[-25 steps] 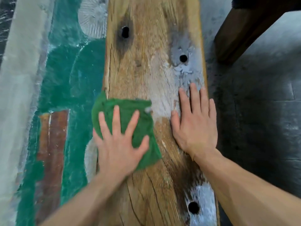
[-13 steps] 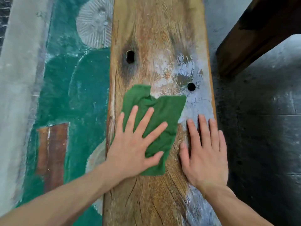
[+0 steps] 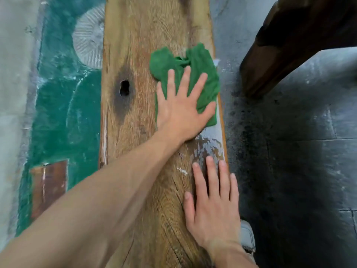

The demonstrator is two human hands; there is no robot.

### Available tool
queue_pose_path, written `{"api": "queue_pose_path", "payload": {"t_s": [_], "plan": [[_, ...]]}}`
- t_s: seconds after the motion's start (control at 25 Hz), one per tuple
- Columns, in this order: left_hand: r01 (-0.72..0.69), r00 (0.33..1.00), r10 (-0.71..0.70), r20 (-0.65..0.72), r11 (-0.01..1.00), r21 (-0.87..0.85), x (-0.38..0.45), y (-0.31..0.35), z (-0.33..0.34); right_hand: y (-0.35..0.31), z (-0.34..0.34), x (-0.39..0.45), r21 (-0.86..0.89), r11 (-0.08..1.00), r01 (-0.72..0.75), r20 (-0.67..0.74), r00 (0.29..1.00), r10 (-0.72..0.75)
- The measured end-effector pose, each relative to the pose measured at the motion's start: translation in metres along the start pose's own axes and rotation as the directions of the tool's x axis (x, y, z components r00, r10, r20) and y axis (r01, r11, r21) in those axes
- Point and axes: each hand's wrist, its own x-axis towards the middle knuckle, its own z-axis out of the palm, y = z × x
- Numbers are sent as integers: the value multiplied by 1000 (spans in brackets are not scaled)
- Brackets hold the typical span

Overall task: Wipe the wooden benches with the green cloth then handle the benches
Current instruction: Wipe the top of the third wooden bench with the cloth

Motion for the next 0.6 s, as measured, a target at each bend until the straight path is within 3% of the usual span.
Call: {"api": "queue_pose_path", "payload": {"t_s": [0.12, 0.24, 0.36, 0.48, 0.56, 0.6], "plan": [[-273, 962, 273, 10, 961, 36, -121, -19, 3, 5, -3, -1, 183, 983, -3, -104, 994, 23], [-269, 961, 264, 78, 962, 56, -202, -77, 0, 5, -5, -1, 294, 954, -59, -159, 981, 109], [-66, 998, 64, 25, 993, 95, -136, -94, -3, 6, -9, -1, 397, 910, -120, -179, 962, 205], [134, 991, -135, -13, 990, -51, -25, -40, -7, 6, -10, 1, 516, 848, -116, -217, 941, 261], [6, 999, -7, -33, 1000, -26, -14, 10, 2, 8, -9, 3, 662, 733, -157, -218, 895, 389], [-112, 991, 111, -76, 994, -5, -36, 30, 9, 14, -10, 7, 767, 595, -241, -155, 829, 537]]}}
